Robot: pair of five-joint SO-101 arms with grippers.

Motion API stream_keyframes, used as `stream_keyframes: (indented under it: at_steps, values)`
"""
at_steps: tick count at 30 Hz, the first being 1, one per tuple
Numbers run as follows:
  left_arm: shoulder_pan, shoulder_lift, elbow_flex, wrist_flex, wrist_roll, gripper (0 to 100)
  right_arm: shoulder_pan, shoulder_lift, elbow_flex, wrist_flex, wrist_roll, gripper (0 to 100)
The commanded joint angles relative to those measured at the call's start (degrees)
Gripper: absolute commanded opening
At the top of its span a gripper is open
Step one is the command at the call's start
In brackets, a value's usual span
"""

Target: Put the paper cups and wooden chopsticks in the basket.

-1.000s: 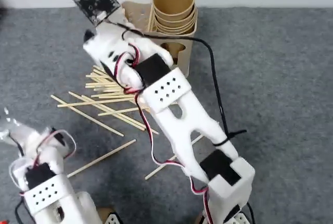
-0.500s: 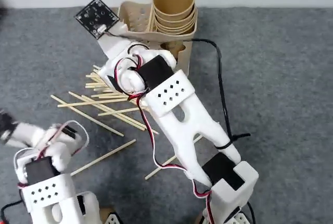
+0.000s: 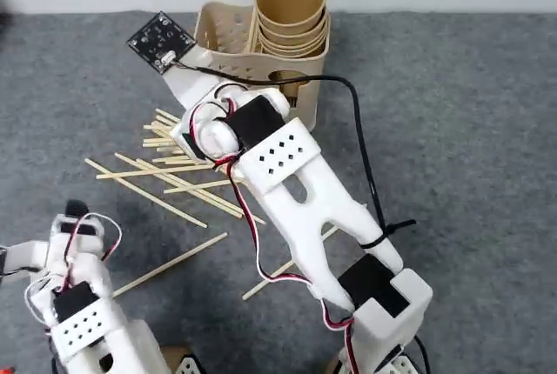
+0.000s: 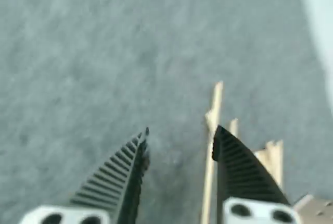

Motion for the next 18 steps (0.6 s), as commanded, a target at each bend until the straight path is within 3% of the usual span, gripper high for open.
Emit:
stream_keyframes:
  at_steps: [1,6,12,18]
  values:
    - [0.70,-0.18,-0.04,-2.90,0.88,20,0.48,-3.38,-0.44,-0.04,-0.09,13.7]
    - [7.47,-0.09,-3.65,2.46,0.88,20,0.48,-3.38,-0.35,0.04,-0.09,13.7]
    - [21.71,0.35,-14.55,19.08,1.05,15,0.48,-3.47,-0.35,0.22,-0.09,13.7]
    - [25.76,0.53,-16.66,19.87,1.58,14,0.57,-3.47,-0.35,0.48,-0.09,13.7]
